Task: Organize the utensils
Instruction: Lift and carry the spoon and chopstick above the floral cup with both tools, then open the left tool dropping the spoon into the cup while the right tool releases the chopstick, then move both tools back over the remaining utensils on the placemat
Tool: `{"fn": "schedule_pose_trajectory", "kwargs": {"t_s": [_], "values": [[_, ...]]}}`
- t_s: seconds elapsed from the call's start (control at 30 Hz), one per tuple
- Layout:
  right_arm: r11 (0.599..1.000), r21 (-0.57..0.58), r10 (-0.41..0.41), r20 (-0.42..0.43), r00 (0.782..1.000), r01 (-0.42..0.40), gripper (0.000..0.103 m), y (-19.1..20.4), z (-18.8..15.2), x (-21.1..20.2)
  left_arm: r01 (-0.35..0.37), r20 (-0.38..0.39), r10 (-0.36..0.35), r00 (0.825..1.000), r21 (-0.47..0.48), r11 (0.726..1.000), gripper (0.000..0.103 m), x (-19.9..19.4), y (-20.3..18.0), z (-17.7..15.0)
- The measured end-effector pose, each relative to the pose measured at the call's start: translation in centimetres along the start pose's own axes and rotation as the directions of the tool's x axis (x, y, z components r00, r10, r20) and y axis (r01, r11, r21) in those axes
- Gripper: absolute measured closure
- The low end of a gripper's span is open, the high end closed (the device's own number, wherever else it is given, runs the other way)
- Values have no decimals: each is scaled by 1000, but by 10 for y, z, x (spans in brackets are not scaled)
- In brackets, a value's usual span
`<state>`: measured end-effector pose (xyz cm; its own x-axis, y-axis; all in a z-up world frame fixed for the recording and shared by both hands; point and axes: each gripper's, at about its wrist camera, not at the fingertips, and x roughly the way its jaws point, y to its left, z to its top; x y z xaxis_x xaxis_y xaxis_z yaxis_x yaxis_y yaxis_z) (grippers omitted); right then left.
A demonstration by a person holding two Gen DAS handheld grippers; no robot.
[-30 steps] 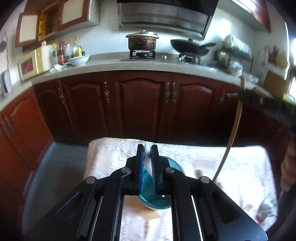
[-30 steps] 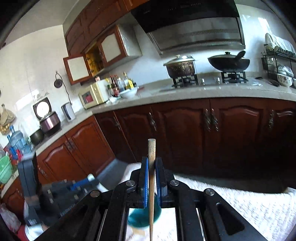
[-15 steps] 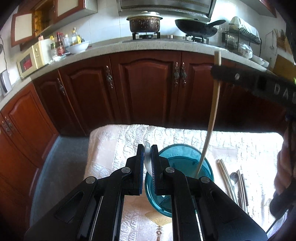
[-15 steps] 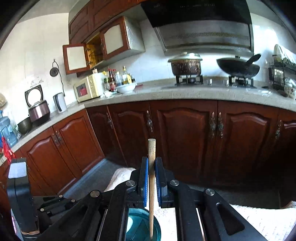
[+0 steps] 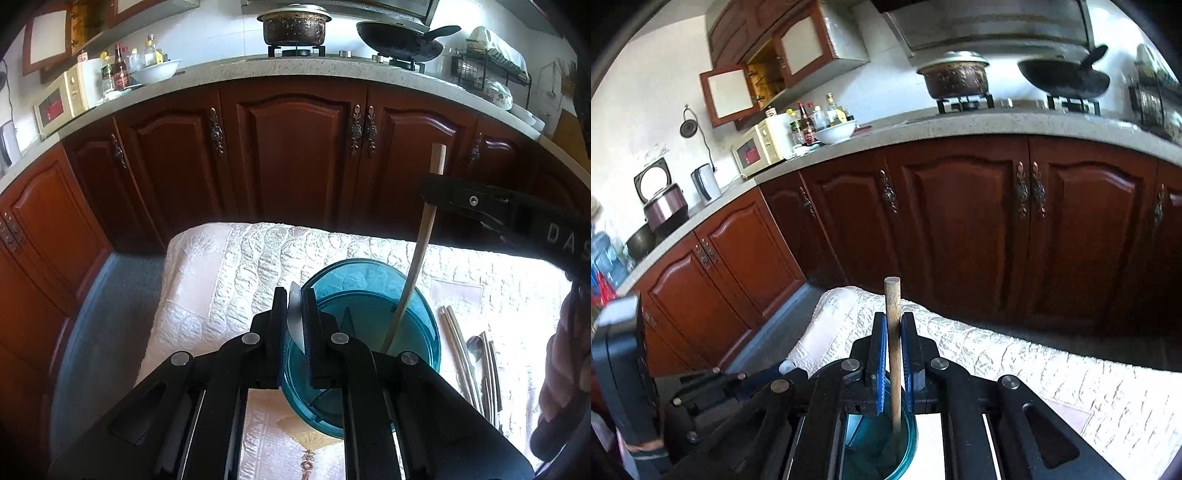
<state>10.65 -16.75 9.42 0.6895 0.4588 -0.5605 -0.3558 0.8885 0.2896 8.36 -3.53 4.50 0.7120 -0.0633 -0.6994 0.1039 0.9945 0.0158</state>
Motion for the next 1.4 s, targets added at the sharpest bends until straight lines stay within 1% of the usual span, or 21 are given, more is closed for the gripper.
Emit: {"fn": "schedule_pose_trajectory", "kwargs": {"t_s": [0.07,0.13,0.17,0.2,0.23,0.3,0.37,0.4,0.43,0.47,0.5,0.53,0.63,0.73,0.97,1.13,1.2,1.23,1.4], "values": [[1000,8,3,-24,1000,-3,94,-4,0,3,-2,-6,2,1000,0,1000,96,2,0,-2],[1000,3,-4,-27,1000,4,88,-4,-2,1,-5,-11,5,1000,-4,1000,96,4,0,-4],[1000,3,-4,-29,1000,4,80,-5,-4,1,-5,-16,5,1000,-7,1000,95,5,0,-5],[1000,7,-2,-29,1000,2,74,-5,-5,-1,-3,-18,3,1000,-10,1000,93,5,0,-5],[1000,15,4,-27,1000,-4,72,-7,-8,-2,-1,-22,1,1000,-14,1000,88,6,0,-7],[1000,24,6,-31,1000,-5,71,-9,-12,-6,1,-23,-2,1000,-24,1000,81,5,1,-7],[1000,23,4,-40,999,-4,70,-10,-15,-8,0,-23,-1,1000,-29,1000,79,3,1,-8],[1000,24,5,-44,999,-4,69,-10,-17,-11,-2,-21,1,1000,-30,1000,75,1,1,-9],[1000,26,3,-48,999,-1,67,-11,-19,-13,-4,-15,3,1000,-31,1000,72,-2,1,-9],[1000,31,-2,-50,999,3,62,-12,-21,-17,-6,-8,6,1000,-32,999,70,-6,0,-9],[999,34,-1,-48,999,3,59,-12,-23,-20,-8,-5,8,1000,-32,999,68,-8,0,-10],[999,35,0,-44,999,2,59,-13,-26,-25,-10,2,10,1000,-33,999,66,-12,-1,-11],[999,23,-34,-57,998,36,59,-13,-34,-34,-17,27,18,999,-29,999,63,-25,-6,-13],[998,34,-44,-66,997,47,59,-16,-44,-45,-25,51,26,998,-17,1000,61,-38,-13,-15],[992,48,-113,-76,991,117,58,-29,-68,-77,-26,96,25,995,5,1000,59,-66,-34,-22],[982,57,-175,-74,982,180,57,-42,-81,-106,9,109,-10,994,14,1000,57,-80,-55,-29],[976,53,-208,-69,976,212,49,-45,-85,-117,26,107,-28,994,17,999,57,-83,-64,-32],[973,53,-223,-63,973,226,47,-46,-88,-124,38,104,-40,994,21,999,57,-84,-70,-34],[957,53,-284,-46,958,286,47,-52,-96,-150,78,98,-81,992,32,996,57,-92,-94,-41]]}}
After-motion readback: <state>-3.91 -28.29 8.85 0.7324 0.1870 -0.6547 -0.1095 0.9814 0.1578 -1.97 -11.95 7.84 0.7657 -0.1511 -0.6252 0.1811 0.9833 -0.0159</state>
